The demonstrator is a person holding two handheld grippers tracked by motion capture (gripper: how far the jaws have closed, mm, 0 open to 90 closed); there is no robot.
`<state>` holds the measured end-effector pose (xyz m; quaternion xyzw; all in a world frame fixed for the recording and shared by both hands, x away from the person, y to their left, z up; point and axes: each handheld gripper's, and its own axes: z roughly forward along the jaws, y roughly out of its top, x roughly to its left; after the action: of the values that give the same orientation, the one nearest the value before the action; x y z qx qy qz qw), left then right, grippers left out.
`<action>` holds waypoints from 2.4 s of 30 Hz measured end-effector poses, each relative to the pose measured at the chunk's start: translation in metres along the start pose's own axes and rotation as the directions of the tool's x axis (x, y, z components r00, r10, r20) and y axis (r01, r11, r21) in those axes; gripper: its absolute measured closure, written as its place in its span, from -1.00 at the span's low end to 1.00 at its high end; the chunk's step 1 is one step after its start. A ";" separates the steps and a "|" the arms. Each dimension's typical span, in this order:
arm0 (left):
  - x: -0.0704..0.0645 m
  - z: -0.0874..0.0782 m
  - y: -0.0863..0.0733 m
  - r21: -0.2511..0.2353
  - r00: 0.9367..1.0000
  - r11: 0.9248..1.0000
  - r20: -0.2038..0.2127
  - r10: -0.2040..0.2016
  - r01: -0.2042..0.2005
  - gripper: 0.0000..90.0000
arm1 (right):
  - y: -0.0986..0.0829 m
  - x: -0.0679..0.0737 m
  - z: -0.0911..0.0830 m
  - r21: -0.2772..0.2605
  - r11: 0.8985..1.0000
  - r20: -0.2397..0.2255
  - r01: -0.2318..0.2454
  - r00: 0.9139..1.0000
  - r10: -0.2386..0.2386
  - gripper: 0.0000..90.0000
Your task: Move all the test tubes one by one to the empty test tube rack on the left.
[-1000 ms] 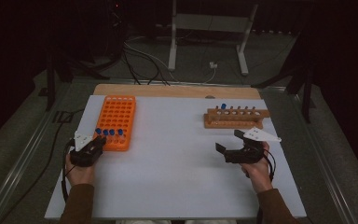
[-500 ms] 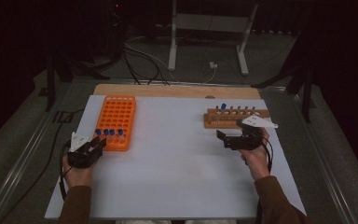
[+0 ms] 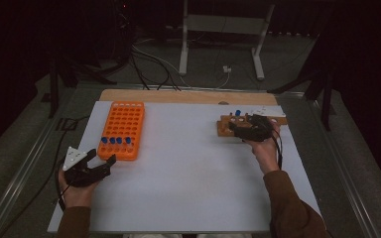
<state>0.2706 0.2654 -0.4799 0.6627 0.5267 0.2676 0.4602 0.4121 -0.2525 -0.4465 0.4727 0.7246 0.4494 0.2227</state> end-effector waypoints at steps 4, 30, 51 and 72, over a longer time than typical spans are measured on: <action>-0.003 -0.005 0.001 -0.014 1.000 1.000 -0.006 -0.007 0.007 -0.90 | 0.005 -0.003 0.011 0.000 1.000 0.031 -0.012 0.999 0.012 -0.26; -0.010 -0.002 0.002 -0.009 1.000 1.000 0.003 0.008 -0.008 -0.97 | -0.003 0.006 0.035 -0.005 0.999 0.131 0.051 0.990 -0.050 0.71; -0.011 -0.002 0.002 -0.015 1.000 1.000 0.010 -0.006 0.006 -0.97 | 0.014 0.004 0.009 -0.091 0.993 0.135 0.078 0.989 -0.065 0.71; -0.046 0.001 0.018 -0.047 0.995 0.997 0.068 0.072 -0.069 -0.94 | 0.028 0.033 -0.031 -0.133 0.984 -0.009 0.123 0.992 -0.125 0.71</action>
<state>0.2654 0.2210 -0.4584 0.6794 0.4805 0.2721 0.4832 0.3881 -0.2329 -0.4038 0.4070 0.7232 0.4857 0.2746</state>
